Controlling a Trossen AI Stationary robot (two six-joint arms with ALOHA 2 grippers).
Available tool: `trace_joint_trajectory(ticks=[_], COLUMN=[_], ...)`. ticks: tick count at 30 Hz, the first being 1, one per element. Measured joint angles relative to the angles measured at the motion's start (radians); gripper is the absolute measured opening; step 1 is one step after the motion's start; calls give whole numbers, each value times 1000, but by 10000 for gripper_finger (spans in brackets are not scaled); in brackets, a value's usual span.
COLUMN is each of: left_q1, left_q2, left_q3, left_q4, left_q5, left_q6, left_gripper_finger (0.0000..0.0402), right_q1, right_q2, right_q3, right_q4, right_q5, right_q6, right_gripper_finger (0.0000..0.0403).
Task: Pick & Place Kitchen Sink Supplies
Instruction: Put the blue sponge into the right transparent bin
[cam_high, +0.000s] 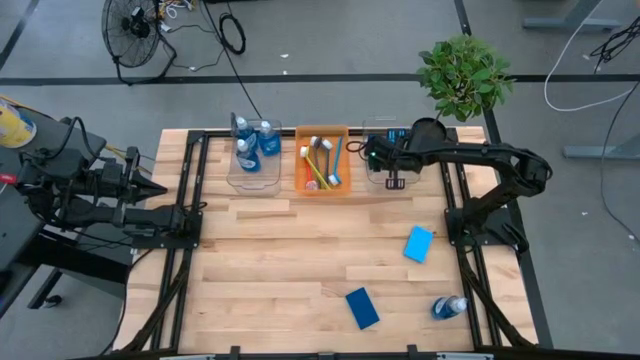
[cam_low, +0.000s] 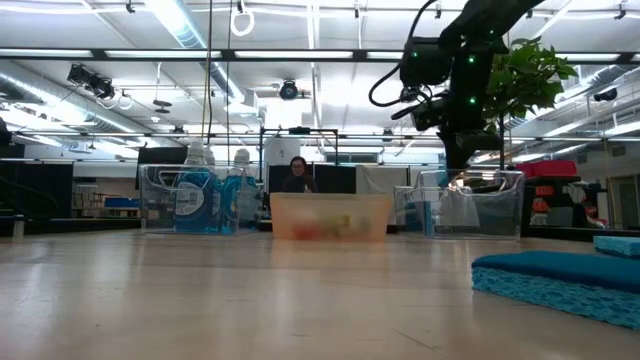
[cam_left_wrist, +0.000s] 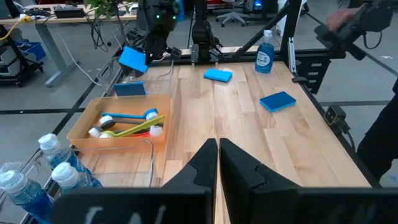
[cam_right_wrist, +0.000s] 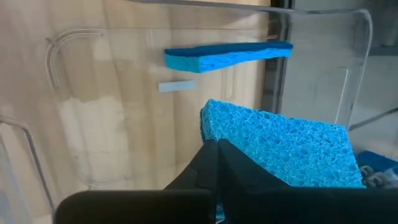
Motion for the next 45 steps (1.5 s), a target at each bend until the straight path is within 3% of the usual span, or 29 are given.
trace_joint_trajectory(ticks=[12,22,28,35,45], left_q1=[0,0,0,0,0], left_q2=[0,0,0,0,0], left_q3=[0,0,0,0,0], left_q4=[0,0,0,0,0], left_q5=[0,0,0,0,0], left_q6=[0,0,0,0,0], left_gripper_finger=[23,23,23,23,23], right_q1=[-26,-25,6,61,157], right_q2=[0,0,0,0,-69], right_q3=[0,0,0,0,0], right_q4=[2,3,-9,-10,-21], right_q5=[-7,-6,-8,-6,36], right_q6=[45,135,206,211,230], right_gripper_finger=[44,174,224,237,220])
